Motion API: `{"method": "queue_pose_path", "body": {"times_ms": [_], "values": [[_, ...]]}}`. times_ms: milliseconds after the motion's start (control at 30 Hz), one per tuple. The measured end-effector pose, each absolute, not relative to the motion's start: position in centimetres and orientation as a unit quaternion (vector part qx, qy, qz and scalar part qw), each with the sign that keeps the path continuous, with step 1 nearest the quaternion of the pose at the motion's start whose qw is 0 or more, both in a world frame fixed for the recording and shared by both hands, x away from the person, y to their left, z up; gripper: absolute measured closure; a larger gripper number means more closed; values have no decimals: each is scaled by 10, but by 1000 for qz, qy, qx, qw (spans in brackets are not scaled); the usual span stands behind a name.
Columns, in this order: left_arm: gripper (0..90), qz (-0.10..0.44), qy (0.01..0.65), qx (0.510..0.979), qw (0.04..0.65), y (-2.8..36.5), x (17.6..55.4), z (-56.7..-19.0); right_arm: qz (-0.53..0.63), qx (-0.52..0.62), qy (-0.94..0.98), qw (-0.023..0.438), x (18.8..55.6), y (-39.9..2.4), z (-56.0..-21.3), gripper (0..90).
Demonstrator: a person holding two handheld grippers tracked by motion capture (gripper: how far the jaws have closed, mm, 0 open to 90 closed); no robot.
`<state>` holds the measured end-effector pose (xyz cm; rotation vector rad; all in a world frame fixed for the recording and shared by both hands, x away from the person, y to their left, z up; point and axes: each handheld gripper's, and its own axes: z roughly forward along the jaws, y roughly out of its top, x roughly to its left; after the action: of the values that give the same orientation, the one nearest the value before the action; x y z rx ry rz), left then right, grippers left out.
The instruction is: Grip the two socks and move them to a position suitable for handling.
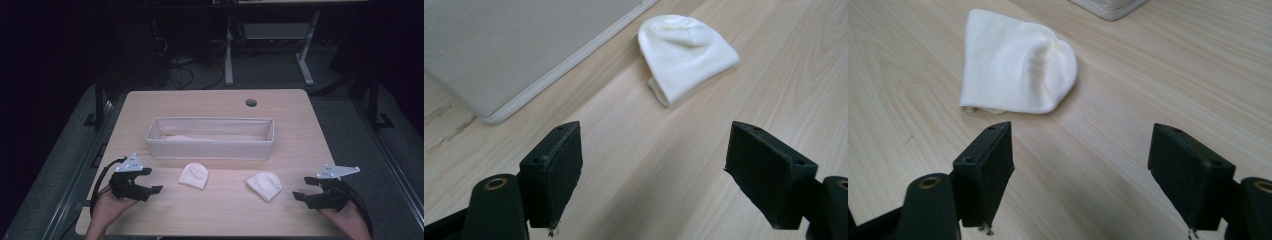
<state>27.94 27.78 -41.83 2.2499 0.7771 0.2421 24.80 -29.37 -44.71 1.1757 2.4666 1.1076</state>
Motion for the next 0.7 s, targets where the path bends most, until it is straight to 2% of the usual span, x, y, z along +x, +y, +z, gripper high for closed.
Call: {"method": "queue_pose_path", "body": {"times_ms": [233,700], "values": [[231,91,266,895,346,257,288,-404,373,391,838,76,250,-290,-448,259],[270,78,228,920,310,221,304,-395,365,378,846,88,251,-288,-446,258]]}}
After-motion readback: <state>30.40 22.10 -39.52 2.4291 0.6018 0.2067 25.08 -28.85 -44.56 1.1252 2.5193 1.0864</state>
